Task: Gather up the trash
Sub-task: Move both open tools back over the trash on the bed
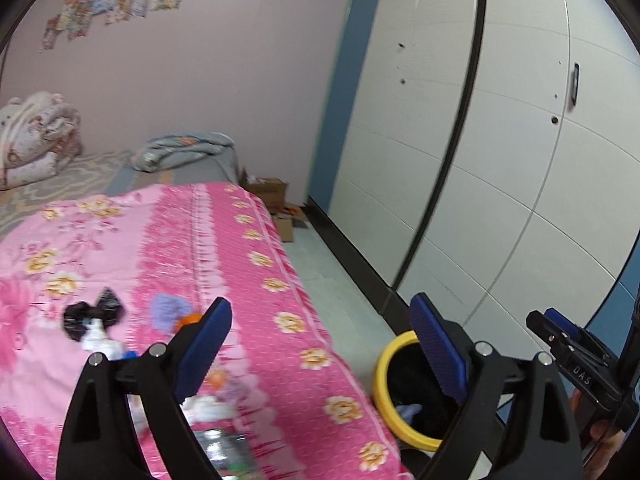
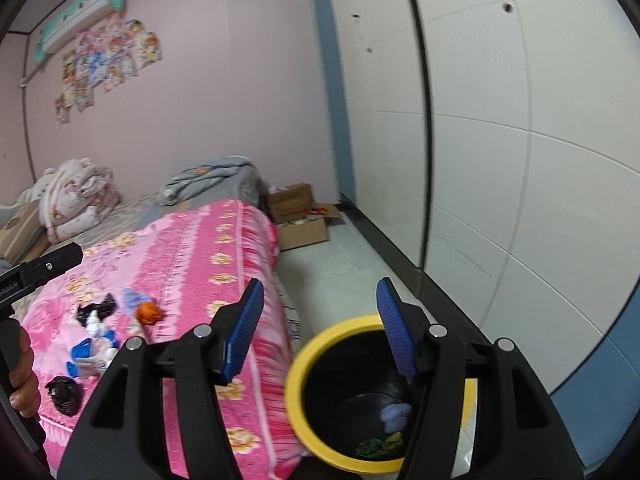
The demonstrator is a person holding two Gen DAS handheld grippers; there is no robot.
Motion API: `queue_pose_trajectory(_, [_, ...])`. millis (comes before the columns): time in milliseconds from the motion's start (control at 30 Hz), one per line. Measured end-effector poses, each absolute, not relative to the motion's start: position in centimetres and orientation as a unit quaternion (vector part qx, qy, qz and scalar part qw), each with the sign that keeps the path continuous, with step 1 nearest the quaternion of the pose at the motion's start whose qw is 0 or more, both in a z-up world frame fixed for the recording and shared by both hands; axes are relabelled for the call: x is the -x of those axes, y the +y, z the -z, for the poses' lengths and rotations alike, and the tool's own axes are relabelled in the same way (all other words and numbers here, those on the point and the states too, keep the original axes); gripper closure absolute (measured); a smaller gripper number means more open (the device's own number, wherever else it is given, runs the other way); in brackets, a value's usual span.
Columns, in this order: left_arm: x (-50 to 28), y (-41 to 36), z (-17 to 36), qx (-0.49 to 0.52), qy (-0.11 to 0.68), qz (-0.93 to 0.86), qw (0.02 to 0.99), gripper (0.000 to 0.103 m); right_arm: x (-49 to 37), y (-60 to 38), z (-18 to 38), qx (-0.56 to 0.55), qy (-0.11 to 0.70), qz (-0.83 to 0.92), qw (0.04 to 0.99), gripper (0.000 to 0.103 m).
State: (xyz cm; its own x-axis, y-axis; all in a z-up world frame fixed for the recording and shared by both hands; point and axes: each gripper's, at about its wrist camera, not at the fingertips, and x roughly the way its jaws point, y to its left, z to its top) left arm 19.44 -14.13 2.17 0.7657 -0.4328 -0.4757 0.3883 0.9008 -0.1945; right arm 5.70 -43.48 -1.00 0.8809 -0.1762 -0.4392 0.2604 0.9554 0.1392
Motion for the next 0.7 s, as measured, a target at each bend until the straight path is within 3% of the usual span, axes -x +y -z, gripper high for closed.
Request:
queue_pose_trajectory(333, [-15.3, -5.4, -3.6, 0.029, 0.242, 0.148, 0.959, 0.011, -6.9, -36.8, -0.4, -0.089, 0.228, 0.016, 0.970, 0.044])
queue_pose_trajectory(700, [-11.8, 2.2, -1.3, 0.029, 0.256, 0.081, 0.963, 0.008, -8.7, -30.4, 1.1, -0.086, 0.273, -0.067, 0.956, 0.043])
